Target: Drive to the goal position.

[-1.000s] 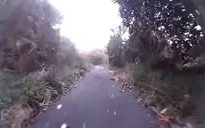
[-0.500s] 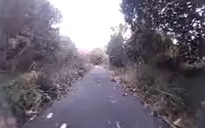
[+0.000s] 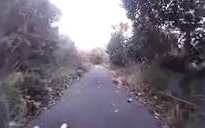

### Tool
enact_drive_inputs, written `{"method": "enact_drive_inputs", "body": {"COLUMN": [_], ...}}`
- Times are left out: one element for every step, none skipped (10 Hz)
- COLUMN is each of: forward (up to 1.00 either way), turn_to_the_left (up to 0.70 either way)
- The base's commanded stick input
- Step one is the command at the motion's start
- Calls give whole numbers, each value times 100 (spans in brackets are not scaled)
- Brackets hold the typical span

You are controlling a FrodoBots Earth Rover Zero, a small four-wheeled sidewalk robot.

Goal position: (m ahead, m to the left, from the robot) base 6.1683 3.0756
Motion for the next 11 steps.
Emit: {"method": "enact_drive_inputs", "body": {"forward": [70,70,70,70,70,70,70,70,70,70,70], "turn_to_the_left": [8,6,0,0,0,0,0,0,0,0,1]}}
